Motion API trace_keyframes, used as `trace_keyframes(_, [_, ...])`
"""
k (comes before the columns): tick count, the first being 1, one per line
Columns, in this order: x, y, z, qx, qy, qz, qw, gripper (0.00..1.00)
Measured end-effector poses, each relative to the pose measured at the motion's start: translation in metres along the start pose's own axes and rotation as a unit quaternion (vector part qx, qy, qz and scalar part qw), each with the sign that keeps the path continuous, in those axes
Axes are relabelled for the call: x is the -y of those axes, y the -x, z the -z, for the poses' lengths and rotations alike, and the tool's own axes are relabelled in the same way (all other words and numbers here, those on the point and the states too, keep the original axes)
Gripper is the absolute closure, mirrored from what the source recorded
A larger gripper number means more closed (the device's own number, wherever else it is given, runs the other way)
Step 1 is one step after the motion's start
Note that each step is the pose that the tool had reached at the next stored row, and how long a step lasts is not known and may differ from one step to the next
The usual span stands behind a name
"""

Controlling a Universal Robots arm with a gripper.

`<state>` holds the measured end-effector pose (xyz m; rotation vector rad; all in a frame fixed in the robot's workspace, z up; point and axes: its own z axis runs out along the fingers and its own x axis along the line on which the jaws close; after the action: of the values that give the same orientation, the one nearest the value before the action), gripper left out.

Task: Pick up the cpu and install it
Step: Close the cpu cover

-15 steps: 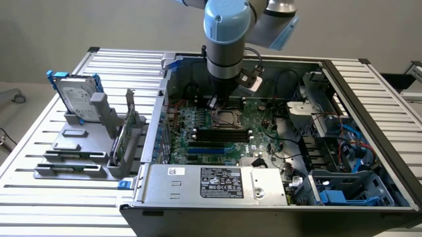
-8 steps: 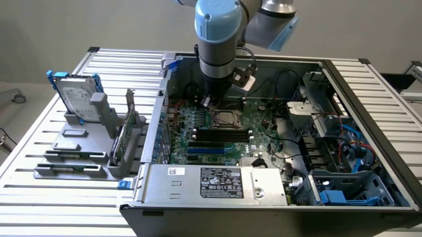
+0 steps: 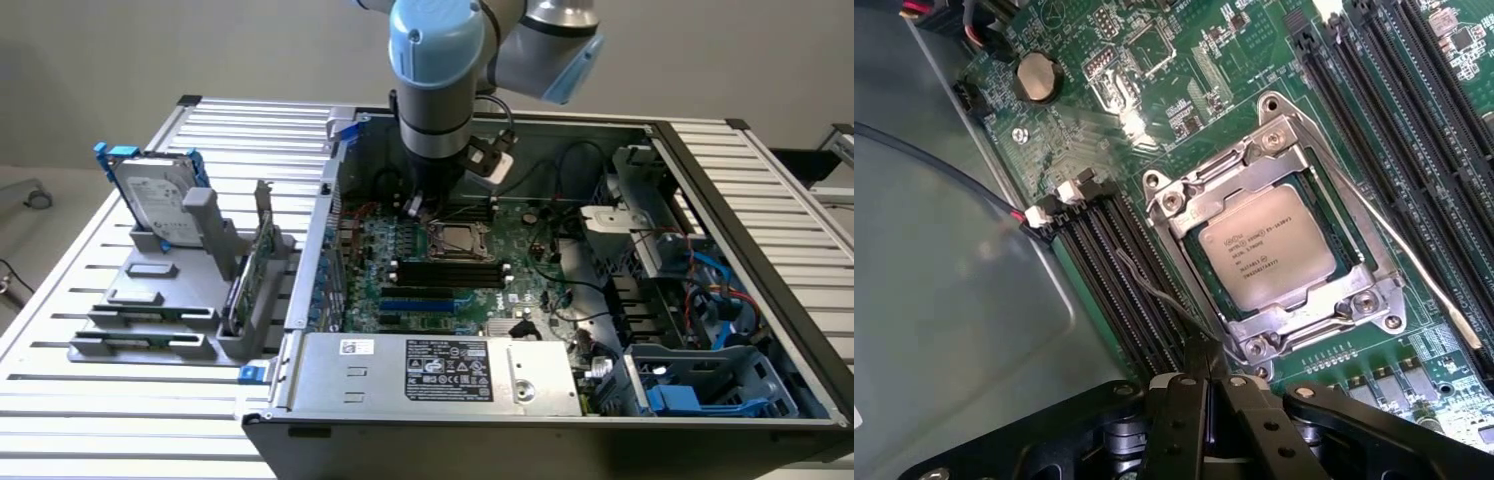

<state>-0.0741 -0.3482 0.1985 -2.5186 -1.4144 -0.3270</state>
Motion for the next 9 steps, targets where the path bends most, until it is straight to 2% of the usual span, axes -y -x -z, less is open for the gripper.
trace_keyframes(9, [-0.0015, 0.0024, 0.0009, -0.0004, -0.0015, 0.003, 1.0000, 0.89])
